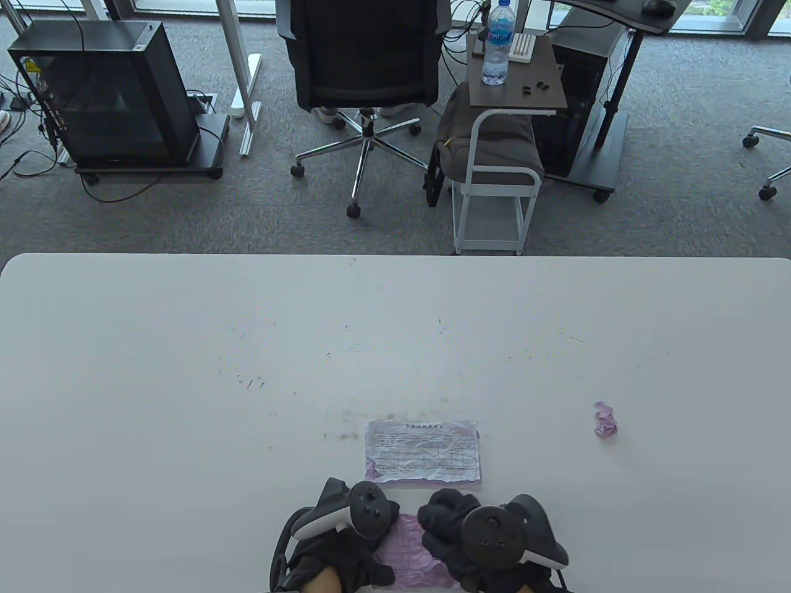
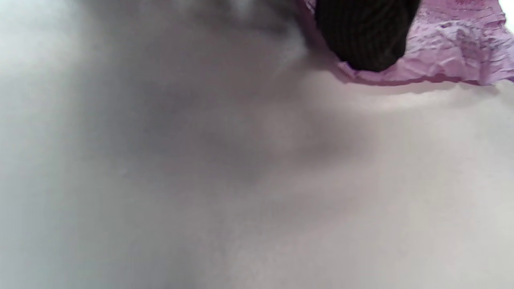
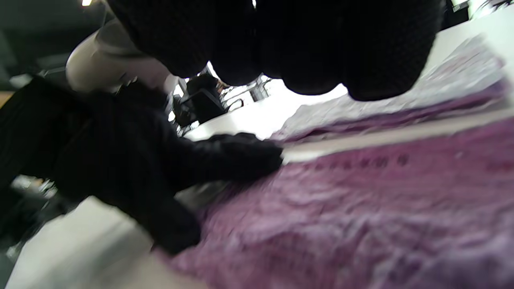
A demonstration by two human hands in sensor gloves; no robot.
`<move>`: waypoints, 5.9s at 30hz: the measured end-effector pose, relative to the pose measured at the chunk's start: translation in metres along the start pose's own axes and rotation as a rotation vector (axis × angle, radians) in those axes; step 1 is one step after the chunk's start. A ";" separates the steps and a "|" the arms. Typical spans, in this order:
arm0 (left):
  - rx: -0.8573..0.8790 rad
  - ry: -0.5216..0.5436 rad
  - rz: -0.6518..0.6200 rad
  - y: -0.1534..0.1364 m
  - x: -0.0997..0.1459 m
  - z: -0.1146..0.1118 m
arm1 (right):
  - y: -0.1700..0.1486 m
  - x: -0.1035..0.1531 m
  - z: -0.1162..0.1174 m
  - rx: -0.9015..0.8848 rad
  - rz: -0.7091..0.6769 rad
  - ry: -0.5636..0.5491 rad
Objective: Flatten crumpled invoices and stack
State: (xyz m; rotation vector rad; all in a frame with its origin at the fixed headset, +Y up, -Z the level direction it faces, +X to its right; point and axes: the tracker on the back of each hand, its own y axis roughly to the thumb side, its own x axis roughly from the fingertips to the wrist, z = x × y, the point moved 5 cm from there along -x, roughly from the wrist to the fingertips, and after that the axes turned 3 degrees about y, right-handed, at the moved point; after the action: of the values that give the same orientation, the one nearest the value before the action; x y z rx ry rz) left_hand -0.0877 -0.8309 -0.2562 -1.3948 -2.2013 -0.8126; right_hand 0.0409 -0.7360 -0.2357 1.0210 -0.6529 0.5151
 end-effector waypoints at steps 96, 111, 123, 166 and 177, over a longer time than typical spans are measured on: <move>0.010 -0.006 0.028 -0.004 0.001 -0.002 | -0.095 0.041 -0.006 0.027 0.704 0.176; 0.010 -0.007 0.031 -0.004 0.001 -0.002 | 0.011 -0.011 0.064 0.187 0.064 0.515; 0.017 -0.003 0.030 -0.003 0.001 -0.002 | -0.067 0.025 0.032 -0.091 0.457 0.502; 0.094 0.027 -0.027 -0.001 0.004 0.001 | -0.025 0.050 -0.073 0.102 0.231 -0.427; 0.761 0.310 -0.390 -0.006 0.033 0.039 | -0.012 0.089 -0.120 -0.251 0.026 -0.737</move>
State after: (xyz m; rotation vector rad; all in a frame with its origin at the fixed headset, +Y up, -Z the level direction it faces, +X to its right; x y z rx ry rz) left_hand -0.1079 -0.7844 -0.2662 -0.4540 -2.1942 -0.2116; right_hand 0.1417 -0.6252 -0.2238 0.9533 -1.3484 0.0534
